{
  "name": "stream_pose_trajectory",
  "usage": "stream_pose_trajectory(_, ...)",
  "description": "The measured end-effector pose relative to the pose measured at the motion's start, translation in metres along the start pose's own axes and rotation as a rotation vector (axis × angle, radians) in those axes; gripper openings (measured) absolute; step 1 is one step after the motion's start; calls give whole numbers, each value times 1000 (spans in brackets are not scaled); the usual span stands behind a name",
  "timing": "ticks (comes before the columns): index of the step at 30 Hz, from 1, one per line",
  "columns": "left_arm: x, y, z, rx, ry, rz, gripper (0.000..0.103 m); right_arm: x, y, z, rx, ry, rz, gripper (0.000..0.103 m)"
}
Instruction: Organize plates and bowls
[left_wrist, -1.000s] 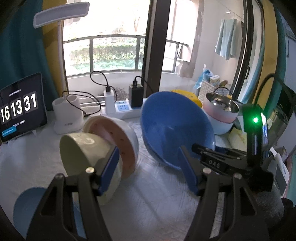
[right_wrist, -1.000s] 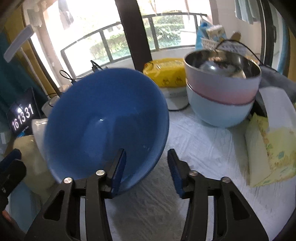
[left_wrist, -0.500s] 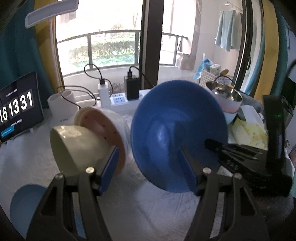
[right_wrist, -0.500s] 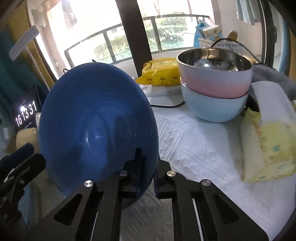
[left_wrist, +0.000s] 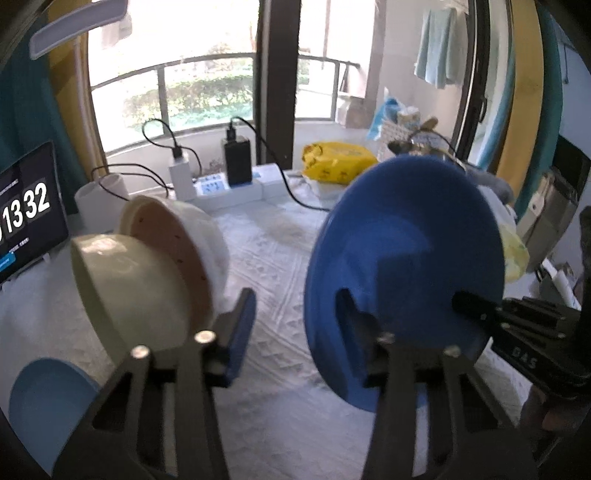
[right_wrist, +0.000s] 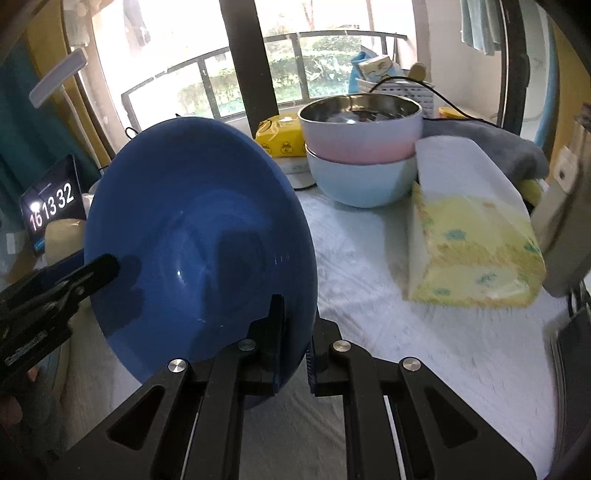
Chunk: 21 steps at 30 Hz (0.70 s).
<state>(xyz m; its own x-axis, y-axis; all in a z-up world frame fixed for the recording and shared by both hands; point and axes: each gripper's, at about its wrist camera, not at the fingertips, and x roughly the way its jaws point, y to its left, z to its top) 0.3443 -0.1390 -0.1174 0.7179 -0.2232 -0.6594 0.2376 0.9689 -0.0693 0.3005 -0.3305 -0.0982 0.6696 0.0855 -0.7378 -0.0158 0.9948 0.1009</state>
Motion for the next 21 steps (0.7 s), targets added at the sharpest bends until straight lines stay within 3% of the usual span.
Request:
stream_pose_trajectory(8,11,-10,-4,29,48,-24,15,2,-7,-2,48,-13,40,11)
stream_pose_trajectory(21,-5,-8,-8,21,29,-39,11,-14,-2,-1,65,-36,42,11)
